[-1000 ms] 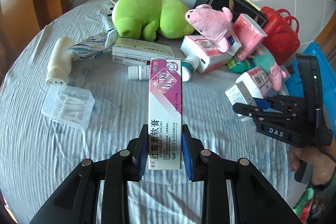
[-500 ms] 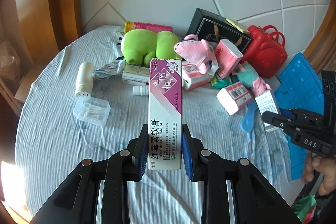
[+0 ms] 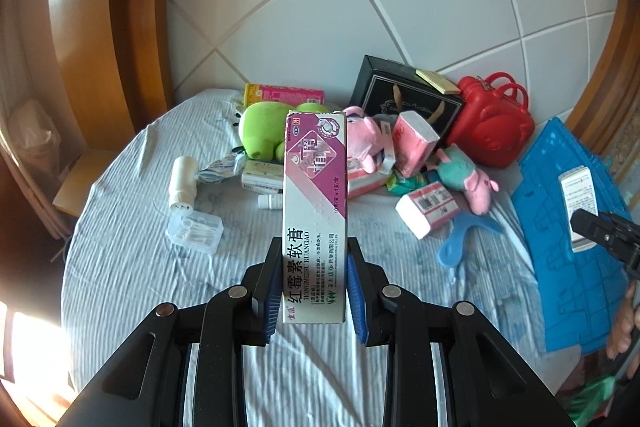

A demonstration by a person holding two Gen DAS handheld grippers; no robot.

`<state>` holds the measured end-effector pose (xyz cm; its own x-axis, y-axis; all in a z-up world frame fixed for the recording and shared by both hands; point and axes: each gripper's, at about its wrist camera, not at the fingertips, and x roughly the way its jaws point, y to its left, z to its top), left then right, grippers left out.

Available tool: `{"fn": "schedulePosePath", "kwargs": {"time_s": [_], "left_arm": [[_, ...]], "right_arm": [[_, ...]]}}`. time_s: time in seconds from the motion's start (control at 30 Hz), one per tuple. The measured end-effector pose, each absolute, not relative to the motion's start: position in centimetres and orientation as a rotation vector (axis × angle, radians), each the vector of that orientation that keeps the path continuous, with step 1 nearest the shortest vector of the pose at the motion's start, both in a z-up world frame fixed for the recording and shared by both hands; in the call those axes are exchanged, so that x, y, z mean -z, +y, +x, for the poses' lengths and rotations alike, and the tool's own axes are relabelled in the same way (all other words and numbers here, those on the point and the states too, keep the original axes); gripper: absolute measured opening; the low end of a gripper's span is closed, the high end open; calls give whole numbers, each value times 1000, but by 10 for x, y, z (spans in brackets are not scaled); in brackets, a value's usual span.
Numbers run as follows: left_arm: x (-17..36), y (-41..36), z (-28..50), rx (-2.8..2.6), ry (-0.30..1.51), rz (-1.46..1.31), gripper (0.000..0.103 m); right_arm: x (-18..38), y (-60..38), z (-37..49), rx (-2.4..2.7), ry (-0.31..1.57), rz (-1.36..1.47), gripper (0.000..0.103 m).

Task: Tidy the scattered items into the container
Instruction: 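Lift the ointment box with the left tool while the right tool lifts the medicine box, then carry both boxes over the blue crate and open both tools to drop them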

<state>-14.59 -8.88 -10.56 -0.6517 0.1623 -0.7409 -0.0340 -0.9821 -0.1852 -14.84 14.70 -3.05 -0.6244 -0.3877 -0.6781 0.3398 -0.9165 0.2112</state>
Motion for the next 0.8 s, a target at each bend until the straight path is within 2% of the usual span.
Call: {"fn": "schedulePosePath", "kwargs": {"time_s": [0.43,0.8], "left_arm": [[30,-20,-131,-2790,-188,-1087,28],[-13,78,-125,-2739,-134,-964,28]], "right_arm": [[-31,241,-96,2672,-136,940,30],[-54,343,-59,2777,-199,880,30]]}}
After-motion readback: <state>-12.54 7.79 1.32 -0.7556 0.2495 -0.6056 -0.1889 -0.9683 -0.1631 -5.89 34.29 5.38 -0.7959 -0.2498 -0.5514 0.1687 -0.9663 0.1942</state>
